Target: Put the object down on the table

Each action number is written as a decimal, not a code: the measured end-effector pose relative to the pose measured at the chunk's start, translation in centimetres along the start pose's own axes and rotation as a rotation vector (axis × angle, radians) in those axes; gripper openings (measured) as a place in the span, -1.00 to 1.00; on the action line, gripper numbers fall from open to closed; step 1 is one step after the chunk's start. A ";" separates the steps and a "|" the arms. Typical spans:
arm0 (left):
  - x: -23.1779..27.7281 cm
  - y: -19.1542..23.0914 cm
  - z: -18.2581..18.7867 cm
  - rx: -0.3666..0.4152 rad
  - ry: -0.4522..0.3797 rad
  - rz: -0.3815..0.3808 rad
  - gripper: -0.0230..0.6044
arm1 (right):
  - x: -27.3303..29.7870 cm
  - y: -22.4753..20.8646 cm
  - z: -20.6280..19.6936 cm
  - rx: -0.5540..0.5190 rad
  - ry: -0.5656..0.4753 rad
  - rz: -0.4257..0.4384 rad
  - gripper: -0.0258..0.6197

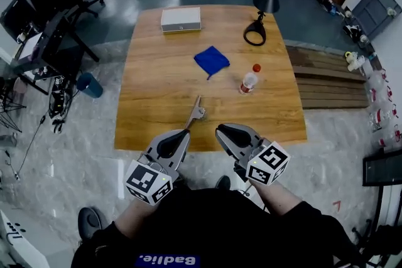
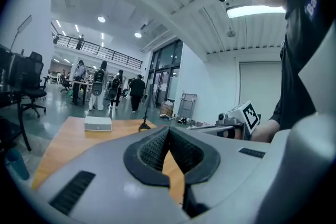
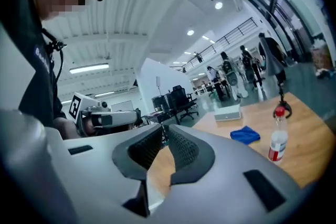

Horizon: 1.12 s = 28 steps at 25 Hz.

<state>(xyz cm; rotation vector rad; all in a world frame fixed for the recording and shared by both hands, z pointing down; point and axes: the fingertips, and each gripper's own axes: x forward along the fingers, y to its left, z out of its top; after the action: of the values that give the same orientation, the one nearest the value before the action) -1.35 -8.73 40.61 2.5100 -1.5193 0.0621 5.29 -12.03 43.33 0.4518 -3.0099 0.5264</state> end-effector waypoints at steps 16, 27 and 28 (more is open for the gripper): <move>-3.1 -4.5 2.8 0.006 -0.061 -0.088 -0.90 | -0.6 7.1 3.4 -0.310 -0.039 0.045 -0.90; -5.2 -5.0 2.5 0.023 -0.077 -0.116 -0.90 | 0.3 9.6 3.3 -0.335 -0.048 0.041 -0.91; -5.2 -5.2 2.4 0.024 -0.075 -0.118 -0.90 | 0.2 9.7 3.3 -0.337 -0.052 0.042 -0.91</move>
<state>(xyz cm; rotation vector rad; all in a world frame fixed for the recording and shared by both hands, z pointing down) 0.57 -2.31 36.76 2.6426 -1.4018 -0.0323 2.23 -4.50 37.09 0.3832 -3.0743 0.0046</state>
